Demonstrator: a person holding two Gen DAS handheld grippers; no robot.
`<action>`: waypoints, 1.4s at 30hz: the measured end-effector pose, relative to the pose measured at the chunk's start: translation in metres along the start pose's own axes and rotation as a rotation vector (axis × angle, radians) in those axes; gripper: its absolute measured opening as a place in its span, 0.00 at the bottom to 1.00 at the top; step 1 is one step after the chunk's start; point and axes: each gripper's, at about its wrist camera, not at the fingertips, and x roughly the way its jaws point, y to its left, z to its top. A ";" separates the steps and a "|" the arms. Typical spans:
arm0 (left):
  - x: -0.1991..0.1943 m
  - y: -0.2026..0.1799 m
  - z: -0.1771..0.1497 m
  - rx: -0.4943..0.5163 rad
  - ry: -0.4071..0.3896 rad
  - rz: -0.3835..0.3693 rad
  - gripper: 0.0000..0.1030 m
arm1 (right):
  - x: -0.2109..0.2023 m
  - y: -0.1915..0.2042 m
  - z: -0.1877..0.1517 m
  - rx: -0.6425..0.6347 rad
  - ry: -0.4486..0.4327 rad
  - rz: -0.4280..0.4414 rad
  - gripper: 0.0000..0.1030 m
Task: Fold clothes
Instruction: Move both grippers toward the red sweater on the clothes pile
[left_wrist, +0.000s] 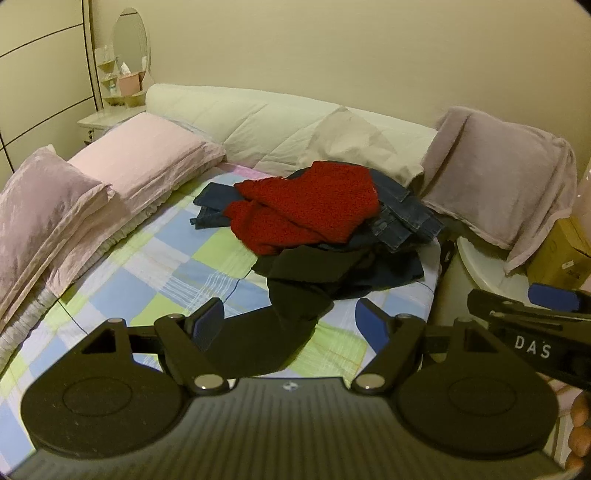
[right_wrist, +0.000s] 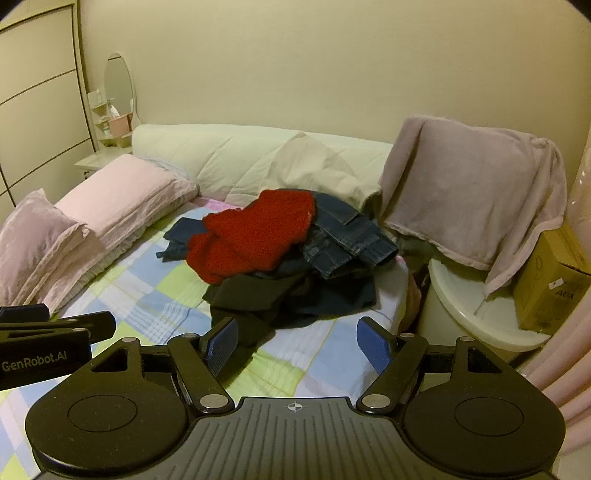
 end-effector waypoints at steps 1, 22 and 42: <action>0.000 0.000 0.001 -0.005 0.004 -0.004 0.73 | 0.001 0.001 0.000 -0.001 0.000 0.000 0.72; 0.013 0.002 -0.033 -0.009 -0.021 0.040 0.73 | 0.012 0.005 0.003 -0.015 0.006 -0.009 0.72; 0.022 0.023 -0.004 -0.083 0.016 0.105 0.73 | 0.038 0.005 0.017 -0.068 0.033 0.066 0.72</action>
